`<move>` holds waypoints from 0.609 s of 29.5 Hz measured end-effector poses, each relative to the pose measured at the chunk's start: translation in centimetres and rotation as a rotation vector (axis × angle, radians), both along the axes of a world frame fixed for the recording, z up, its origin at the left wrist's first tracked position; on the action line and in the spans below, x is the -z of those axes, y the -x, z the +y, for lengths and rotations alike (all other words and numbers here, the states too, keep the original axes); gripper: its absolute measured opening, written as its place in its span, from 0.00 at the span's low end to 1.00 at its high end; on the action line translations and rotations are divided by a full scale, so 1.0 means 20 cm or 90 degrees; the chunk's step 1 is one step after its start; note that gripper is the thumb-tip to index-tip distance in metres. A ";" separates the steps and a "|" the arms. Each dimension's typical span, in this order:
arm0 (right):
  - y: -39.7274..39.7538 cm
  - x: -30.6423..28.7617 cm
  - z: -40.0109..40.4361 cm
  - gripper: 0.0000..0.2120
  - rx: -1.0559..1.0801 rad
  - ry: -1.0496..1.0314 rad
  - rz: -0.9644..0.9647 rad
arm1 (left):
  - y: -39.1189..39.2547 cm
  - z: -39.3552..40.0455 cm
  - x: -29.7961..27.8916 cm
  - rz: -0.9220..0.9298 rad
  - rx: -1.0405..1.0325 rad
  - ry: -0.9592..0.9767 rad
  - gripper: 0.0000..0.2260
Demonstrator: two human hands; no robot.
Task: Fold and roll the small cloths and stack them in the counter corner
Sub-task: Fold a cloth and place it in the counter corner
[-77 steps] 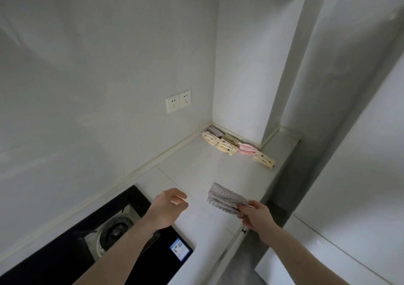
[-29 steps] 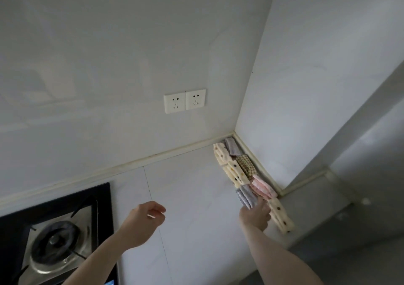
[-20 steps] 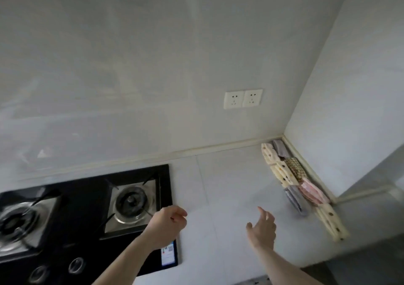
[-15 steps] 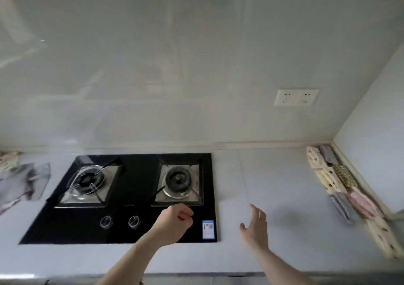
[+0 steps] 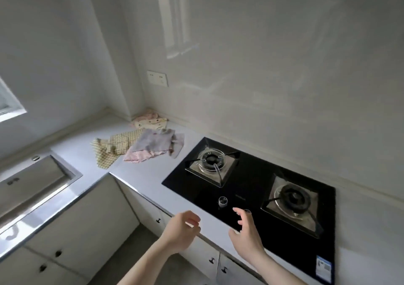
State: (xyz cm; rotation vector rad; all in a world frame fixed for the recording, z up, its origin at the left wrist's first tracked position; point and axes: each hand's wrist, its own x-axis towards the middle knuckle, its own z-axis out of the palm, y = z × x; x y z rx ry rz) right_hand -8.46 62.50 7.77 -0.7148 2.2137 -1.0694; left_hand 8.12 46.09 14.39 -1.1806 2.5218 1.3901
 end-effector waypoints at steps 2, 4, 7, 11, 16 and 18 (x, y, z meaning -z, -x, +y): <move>-0.02 0.00 -0.18 0.27 -0.043 0.005 0.002 | -0.12 -0.13 0.01 0.002 -0.033 0.007 0.09; -0.05 0.01 -0.38 0.26 -0.076 0.022 0.001 | -0.23 -0.28 0.03 -0.009 -0.073 0.001 0.09; -0.11 0.05 -0.67 0.26 -0.115 0.036 0.002 | -0.35 -0.53 0.07 -0.028 -0.113 0.004 0.09; -0.19 0.06 -1.03 0.26 -0.163 0.026 -0.019 | -0.45 -0.85 0.05 -0.052 -0.152 0.020 0.07; -0.15 0.02 -1.51 0.24 -0.208 0.040 -0.024 | -0.49 -1.25 -0.03 -0.034 -0.216 0.068 0.06; -0.14 0.01 -1.67 0.23 -0.209 0.032 -0.024 | -0.52 -1.37 0.00 -0.044 -0.231 0.059 0.08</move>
